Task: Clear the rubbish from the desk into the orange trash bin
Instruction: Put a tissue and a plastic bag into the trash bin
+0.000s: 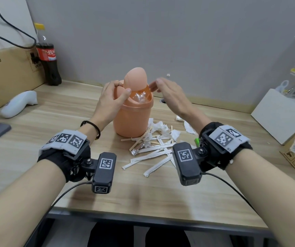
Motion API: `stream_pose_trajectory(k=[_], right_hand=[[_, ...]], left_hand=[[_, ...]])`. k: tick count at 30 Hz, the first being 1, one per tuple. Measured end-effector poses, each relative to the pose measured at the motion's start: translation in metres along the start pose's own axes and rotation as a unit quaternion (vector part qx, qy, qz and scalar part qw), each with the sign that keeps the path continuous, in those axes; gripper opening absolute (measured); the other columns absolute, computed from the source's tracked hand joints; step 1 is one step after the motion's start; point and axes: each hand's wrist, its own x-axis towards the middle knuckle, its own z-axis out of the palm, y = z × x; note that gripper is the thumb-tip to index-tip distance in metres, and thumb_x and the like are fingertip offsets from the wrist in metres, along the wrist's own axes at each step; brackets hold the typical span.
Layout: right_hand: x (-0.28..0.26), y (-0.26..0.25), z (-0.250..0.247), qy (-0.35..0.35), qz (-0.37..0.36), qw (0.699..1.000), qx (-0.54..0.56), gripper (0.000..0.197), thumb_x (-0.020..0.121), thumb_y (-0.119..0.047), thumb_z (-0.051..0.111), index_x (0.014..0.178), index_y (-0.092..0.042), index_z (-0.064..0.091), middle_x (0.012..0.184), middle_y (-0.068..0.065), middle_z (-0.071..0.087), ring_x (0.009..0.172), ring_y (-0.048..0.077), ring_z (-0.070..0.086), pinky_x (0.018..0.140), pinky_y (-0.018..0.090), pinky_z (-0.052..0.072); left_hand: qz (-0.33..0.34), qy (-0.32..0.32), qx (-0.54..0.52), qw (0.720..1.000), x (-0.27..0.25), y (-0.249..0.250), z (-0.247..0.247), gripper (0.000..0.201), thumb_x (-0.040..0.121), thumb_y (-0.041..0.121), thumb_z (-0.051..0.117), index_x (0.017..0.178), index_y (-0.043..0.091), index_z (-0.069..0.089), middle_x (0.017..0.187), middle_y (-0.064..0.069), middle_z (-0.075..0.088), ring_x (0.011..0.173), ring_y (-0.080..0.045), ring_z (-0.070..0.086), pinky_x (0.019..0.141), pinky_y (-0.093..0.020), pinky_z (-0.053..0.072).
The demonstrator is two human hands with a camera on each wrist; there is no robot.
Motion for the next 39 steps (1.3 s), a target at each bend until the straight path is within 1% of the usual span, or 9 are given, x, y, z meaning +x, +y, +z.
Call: stream_pose_trajectory(k=[5, 10, 19, 22, 24, 29, 32, 35, 39], right_hand=[[0.001, 0.002, -0.002, -0.012, -0.016, 1.000, -0.002, 0.044, 0.101, -0.038, 0.025, 0.104, -0.022, 0.066, 0.106, -0.008, 0.067, 0.102, 0.006, 0.058, 0.096, 0.035, 0.042], [0.007, -0.013, 0.010, -0.137, -0.012, 0.976, -0.172, 0.066, 0.101, -0.050, 0.004, 0.119, -0.035, 0.066, 0.124, -0.012, 0.066, 0.122, 0.013, 0.049, 0.105, 0.044, 0.015], [0.024, -0.026, 0.012, -0.219, 0.053, 0.954, -0.200, 0.082, 0.096, -0.059, -0.007, 0.113, -0.033, 0.068, 0.127, -0.004, 0.063, 0.138, 0.018, 0.033, 0.111, 0.054, -0.008], [0.026, -0.026, 0.000, -0.178, 0.046, 0.976, -0.118, 0.080, 0.098, -0.057, -0.004, 0.097, -0.030, 0.072, 0.097, -0.006, 0.075, 0.105, 0.017, 0.060, 0.110, 0.049, 0.021], [0.025, -0.024, -0.009, -0.158, 0.037, 0.984, -0.070, 0.078, 0.101, -0.053, 0.003, 0.094, -0.022, 0.074, 0.089, -0.001, 0.076, 0.082, 0.018, 0.064, 0.094, 0.039, 0.043], [0.012, -0.008, -0.033, -0.128, 0.051, 0.990, -0.015, 0.066, 0.104, -0.044, 0.019, 0.086, -0.008, 0.071, 0.078, 0.009, 0.073, 0.064, 0.020, 0.060, 0.060, 0.030, 0.043], [-0.002, 0.017, -0.045, -0.095, 0.108, 0.989, -0.042, 0.051, 0.104, -0.034, 0.029, 0.085, -0.007, 0.068, 0.075, 0.007, 0.068, 0.065, 0.020, 0.059, 0.057, 0.027, 0.043], [-0.019, 0.053, -0.049, -0.115, 0.172, 0.970, -0.128, 0.025, 0.099, -0.020, 0.041, 0.101, -0.011, 0.064, 0.095, 0.004, 0.065, 0.081, 0.018, 0.057, 0.062, 0.025, 0.043], [-0.037, 0.088, -0.050, -0.170, 0.223, 0.939, -0.201, 0.034, 0.095, -0.016, 0.053, 0.128, -0.012, 0.054, 0.124, 0.010, 0.057, 0.100, 0.023, 0.057, 0.084, 0.029, 0.044]], left_hand=[[-0.003, 0.001, 0.009, 1.000, 0.000, 0.000, 0.001, 0.029, 0.095, 0.046, 0.058, 0.119, 0.029, 0.052, 0.125, 0.007, 0.047, 0.116, -0.008, 0.048, 0.098, -0.028, 0.039], [-0.001, 0.004, 0.013, 1.000, 0.001, -0.002, 0.000, 0.032, 0.095, 0.047, 0.058, 0.120, 0.029, 0.053, 0.126, 0.007, 0.047, 0.118, -0.008, 0.048, 0.099, -0.027, 0.039], [0.000, 0.003, 0.017, 1.000, 0.002, 0.000, 0.000, 0.025, 0.096, 0.043, 0.059, 0.116, 0.030, 0.052, 0.124, 0.007, 0.047, 0.116, -0.009, 0.047, 0.096, -0.027, 0.038], [0.000, 0.002, 0.014, 1.000, 0.001, 0.000, 0.000, 0.025, 0.094, 0.045, 0.059, 0.114, 0.031, 0.052, 0.123, 0.007, 0.048, 0.117, -0.010, 0.048, 0.099, -0.029, 0.039], [-0.005, 0.002, 0.010, 1.000, 0.001, 0.000, 0.001, 0.026, 0.094, 0.046, 0.059, 0.114, 0.031, 0.052, 0.124, 0.007, 0.048, 0.117, -0.010, 0.048, 0.099, -0.029, 0.039], [-0.009, 0.006, 0.005, 1.000, -0.001, 0.003, 0.003, 0.027, 0.096, 0.043, 0.058, 0.118, 0.028, 0.052, 0.126, 0.006, 0.046, 0.115, -0.008, 0.046, 0.095, -0.025, 0.036], [-0.010, 0.011, 0.006, 1.000, -0.002, 0.004, 0.004, 0.032, 0.097, 0.042, 0.058, 0.122, 0.025, 0.052, 0.129, 0.005, 0.045, 0.116, -0.007, 0.045, 0.094, -0.023, 0.033], [-0.010, 0.020, 0.001, 1.000, -0.002, 0.005, 0.009, 0.033, 0.097, 0.042, 0.058, 0.124, 0.024, 0.051, 0.130, 0.005, 0.044, 0.116, -0.006, 0.045, 0.095, -0.022, 0.033], [-0.009, 0.027, 0.002, 1.000, -0.001, 0.004, 0.012, 0.039, 0.097, 0.041, 0.058, 0.129, 0.020, 0.051, 0.131, 0.005, 0.043, 0.117, -0.006, 0.044, 0.093, -0.021, 0.032]])
